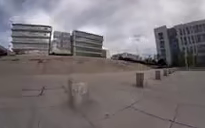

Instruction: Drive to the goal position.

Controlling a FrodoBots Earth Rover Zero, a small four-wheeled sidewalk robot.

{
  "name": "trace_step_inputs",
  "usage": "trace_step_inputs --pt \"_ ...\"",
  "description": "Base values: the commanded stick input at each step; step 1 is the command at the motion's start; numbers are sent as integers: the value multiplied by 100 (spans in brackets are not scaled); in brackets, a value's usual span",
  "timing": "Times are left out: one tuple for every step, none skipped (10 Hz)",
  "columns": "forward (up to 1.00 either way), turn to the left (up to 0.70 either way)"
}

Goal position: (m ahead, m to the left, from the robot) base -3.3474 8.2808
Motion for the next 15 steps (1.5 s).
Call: trace_step_inputs --pt "70 -35" --pt "70 -35" --pt "70 -35" --pt "70 -23" --pt "70 0" --pt "70 0" --pt "70 0" --pt "70 0" --pt "70 9" --pt "70 17" --pt "70 18" --pt "70 18" --pt "70 19" --pt "70 31" --pt "70 35"
